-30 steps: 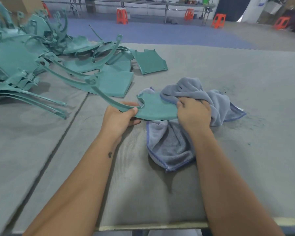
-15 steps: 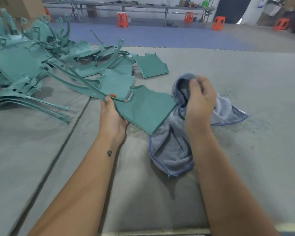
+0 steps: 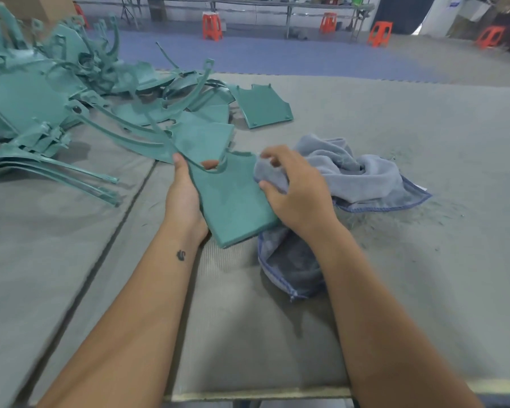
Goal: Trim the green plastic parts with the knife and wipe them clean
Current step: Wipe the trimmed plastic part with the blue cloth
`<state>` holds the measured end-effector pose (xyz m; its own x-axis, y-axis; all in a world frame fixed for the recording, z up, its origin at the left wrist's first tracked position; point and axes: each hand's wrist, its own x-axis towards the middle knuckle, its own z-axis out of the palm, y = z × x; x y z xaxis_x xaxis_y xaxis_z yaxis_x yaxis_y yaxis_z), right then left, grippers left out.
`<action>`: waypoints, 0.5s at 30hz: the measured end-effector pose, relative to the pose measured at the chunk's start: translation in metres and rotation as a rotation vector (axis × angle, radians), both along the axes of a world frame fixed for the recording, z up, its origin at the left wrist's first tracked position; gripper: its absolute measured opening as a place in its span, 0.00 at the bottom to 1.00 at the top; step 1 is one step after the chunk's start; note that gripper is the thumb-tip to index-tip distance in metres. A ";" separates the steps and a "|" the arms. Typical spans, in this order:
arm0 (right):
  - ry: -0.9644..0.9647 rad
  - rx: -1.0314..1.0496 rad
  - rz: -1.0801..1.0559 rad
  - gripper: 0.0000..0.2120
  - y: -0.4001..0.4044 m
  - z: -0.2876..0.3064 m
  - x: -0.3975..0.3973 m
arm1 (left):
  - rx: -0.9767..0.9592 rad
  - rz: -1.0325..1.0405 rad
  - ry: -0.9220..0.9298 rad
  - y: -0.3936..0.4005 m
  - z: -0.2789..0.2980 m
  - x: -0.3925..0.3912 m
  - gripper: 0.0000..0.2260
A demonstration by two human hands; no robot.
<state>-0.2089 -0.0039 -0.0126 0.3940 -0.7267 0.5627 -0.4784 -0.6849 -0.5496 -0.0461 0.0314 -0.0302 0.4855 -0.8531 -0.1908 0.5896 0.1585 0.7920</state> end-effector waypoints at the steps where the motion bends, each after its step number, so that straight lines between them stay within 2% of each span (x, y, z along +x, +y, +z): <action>1: 0.020 0.063 -0.025 0.15 -0.002 -0.001 -0.001 | 0.024 -0.022 -0.042 0.000 -0.001 -0.001 0.26; 2: 0.051 0.091 -0.060 0.13 -0.004 -0.003 -0.002 | 0.040 -0.045 -0.068 0.000 -0.001 0.000 0.27; 4: 0.096 0.104 -0.115 0.03 -0.008 -0.004 -0.004 | 0.038 -0.091 -0.084 0.001 -0.001 0.002 0.29; 6: 0.017 0.134 -0.145 0.02 -0.010 -0.002 -0.008 | 0.020 -0.120 -0.083 0.004 0.000 0.004 0.29; 10: -0.265 0.154 -0.182 0.06 -0.008 0.004 -0.013 | 0.021 -0.092 -0.100 0.006 0.002 0.008 0.29; 15: -0.886 0.365 -0.314 0.10 -0.008 0.014 -0.018 | 0.005 -0.077 -0.011 0.011 0.009 0.008 0.27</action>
<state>-0.2274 -0.0123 0.0011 -0.2973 -0.9120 0.2826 0.0737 -0.3171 -0.9455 -0.0380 0.0420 -0.0217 0.4205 -0.8871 -0.1902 0.5908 0.1087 0.7995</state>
